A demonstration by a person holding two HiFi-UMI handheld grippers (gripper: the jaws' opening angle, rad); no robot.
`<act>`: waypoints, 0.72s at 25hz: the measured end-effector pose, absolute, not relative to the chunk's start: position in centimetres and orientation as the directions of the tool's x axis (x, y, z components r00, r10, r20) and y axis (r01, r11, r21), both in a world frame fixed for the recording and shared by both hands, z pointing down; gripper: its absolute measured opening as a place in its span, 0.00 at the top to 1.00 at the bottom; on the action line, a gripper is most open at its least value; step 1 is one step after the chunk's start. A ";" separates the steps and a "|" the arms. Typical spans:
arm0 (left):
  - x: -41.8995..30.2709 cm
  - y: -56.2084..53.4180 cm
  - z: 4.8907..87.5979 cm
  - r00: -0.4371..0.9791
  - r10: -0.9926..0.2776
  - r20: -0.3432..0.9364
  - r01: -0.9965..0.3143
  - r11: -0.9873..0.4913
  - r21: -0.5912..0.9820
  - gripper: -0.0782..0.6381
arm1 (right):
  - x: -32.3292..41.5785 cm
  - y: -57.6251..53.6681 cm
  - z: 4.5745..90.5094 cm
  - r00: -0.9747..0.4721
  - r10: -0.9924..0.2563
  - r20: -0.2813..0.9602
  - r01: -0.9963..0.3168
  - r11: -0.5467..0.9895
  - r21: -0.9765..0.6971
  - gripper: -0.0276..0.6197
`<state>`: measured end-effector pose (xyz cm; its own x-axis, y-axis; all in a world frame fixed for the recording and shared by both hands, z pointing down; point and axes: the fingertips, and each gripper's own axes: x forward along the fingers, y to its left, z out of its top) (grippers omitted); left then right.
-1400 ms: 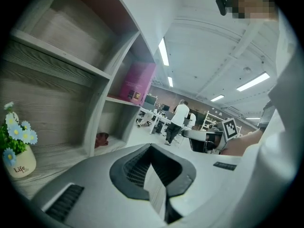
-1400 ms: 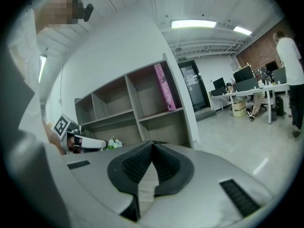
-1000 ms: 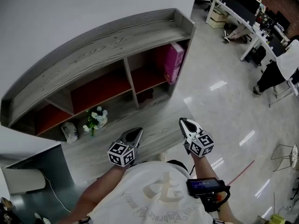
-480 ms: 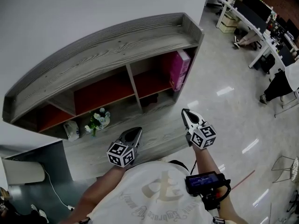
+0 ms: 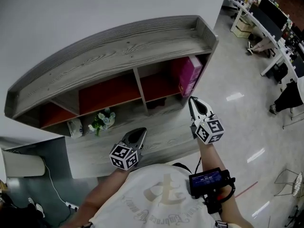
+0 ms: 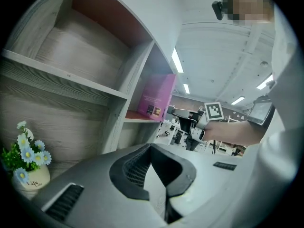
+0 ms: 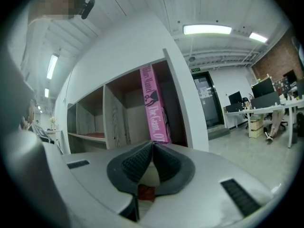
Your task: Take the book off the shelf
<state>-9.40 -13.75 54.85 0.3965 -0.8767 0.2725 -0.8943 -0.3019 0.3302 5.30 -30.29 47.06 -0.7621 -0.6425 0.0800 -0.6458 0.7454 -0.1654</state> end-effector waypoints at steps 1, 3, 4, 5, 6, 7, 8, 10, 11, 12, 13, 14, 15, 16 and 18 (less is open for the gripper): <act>-9.5 -13.7 54.9 0.390 -0.879 0.275 -0.897 -0.295 0.331 0.89 | 5.0 -30.5 46.8 -0.762 -0.642 0.079 -0.646 0.747 -0.158 0.92; -9.9 -13.6 55.0 0.378 -0.883 0.279 -0.901 -0.281 0.331 0.89 | 4.6 -30.8 46.6 -0.759 -0.646 0.082 -0.650 0.746 -0.144 0.86; -10.0 -13.6 55.1 0.372 -0.884 0.282 -0.903 -0.275 0.331 0.89 | 4.5 -31.0 46.6 -0.754 -0.651 0.084 -0.656 0.742 -0.137 0.83; -10.1 -13.5 55.2 0.368 -0.885 0.284 -0.904 -0.269 0.331 0.89 | 4.4 -31.2 46.5 -0.749 -0.657 0.086 -0.662 0.738 -0.131 0.80; -10.2 -13.5 55.3 0.364 -0.886 0.287 -0.906 -0.265 0.330 0.89 | 4.3 -31.4 46.5 -0.743 -0.663 0.089 -0.669 0.733 -0.126 0.77; -10.3 -13.5 55.4 0.361 -0.887 0.289 -0.907 -0.262 0.330 0.89 | 4.2 -31.6 46.5 -0.738 -0.669 0.090 -0.675 0.728 -0.122 0.72; -10.3 -13.5 55.4 0.359 -0.887 0.290 -0.908 -0.260 0.330 0.89 | 4.1 -31.9 46.4 -0.733 -0.674 0.092 -0.680 0.723 -0.118 0.68; -10.4 -13.5 55.4 0.356 -0.888 0.291 -0.909 -0.255 0.331 0.89 | 3.9 -32.4 46.2 -0.723 -0.684 0.093 -0.691 0.714 -0.112 0.60; -10.4 -13.5 55.4 0.353 -0.889 0.292 -0.909 -0.252 0.331 0.89 | 3.7 -32.6 46.0 -0.719 -0.689 0.092 -0.695 0.710 -0.113 0.57; -10.5 -13.4 55.4 0.350 -0.890 0.293 -0.910 -0.249 0.332 0.89 | 3.6 -32.9 45.9 -0.715 -0.693 0.090 -0.699 0.706 -0.115 0.53; -10.6 -13.4 55.4 0.347 -0.891 0.294 -0.911 -0.245 0.332 0.89 | 3.4 -33.2 45.7 -0.712 -0.697 0.088 -0.702 0.703 -0.117 0.50; -10.8 -13.4 55.5 0.342 -0.892 0.295 -0.912 -0.240 0.332 0.89 | 3.1 -33.5 45.6 -0.709 -0.700 0.087 -0.705 0.699 -0.117 0.47; -11.0 -13.3 55.5 0.337 -0.893 0.296 -0.914 -0.235 0.332 0.89 | 2.9 -33.8 45.6 -0.705 -0.703 0.089 -0.709 0.696 -0.116 0.45; -11.1 -13.3 55.5 0.333 -0.895 0.297 -0.915 -0.230 0.332 0.89 | 2.6 -34.0 45.6 -0.702 -0.706 0.095 -0.713 0.693 -0.112 0.45; -11.4 -13.2 55.5 0.324 -0.897 0.299 -0.917 -0.221 0.332 0.89 | 2.2 -34.6 45.6 -0.691 -0.714 0.113 -0.723 0.683 -0.102 0.45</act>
<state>-11.45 -13.23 55.54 0.3242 -0.8974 0.2992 -0.9172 -0.2207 0.3318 2.17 -34.62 45.64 -0.6905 -0.7144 0.1134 -0.7233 0.6830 -0.1018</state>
